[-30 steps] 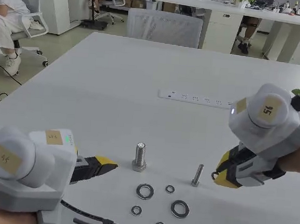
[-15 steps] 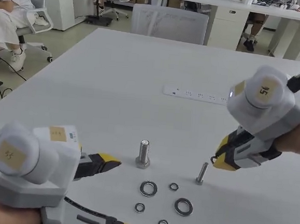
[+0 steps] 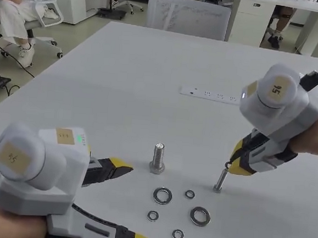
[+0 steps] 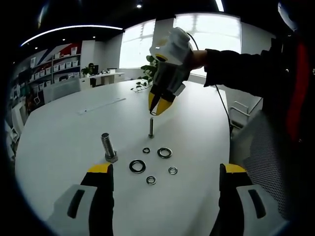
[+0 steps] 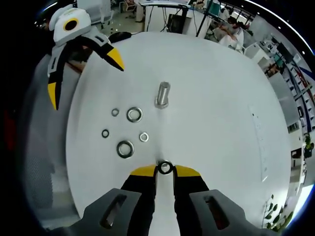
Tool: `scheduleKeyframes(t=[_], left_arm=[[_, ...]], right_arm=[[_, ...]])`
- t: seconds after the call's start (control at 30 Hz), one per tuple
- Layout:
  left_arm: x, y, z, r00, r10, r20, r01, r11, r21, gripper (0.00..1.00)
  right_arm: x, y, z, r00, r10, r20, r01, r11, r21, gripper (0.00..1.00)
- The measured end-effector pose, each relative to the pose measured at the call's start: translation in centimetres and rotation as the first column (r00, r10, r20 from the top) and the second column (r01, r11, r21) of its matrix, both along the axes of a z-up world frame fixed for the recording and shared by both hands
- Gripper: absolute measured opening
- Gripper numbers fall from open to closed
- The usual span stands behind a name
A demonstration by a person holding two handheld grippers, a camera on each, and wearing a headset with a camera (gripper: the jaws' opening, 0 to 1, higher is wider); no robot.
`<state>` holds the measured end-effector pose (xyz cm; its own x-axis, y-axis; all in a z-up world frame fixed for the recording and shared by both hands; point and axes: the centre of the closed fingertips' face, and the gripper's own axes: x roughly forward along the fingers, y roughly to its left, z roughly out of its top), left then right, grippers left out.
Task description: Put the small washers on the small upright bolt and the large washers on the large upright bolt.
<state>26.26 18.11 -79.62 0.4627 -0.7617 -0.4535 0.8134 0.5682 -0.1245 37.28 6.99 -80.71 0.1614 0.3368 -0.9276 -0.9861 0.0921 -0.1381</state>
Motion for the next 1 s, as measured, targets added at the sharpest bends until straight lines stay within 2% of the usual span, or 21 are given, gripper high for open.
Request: scheduleKeyframes(t=[1.0], left_arm=[[-0.1, 0.1, -0.3, 1.000, 0.000, -0.011, 0.000, 1.000, 0.000, 0.88]], right_arm=[[0.0, 0.4, -1.7, 0.999, 0.017, -0.036, -0.018, 1.000, -0.021, 0.14]])
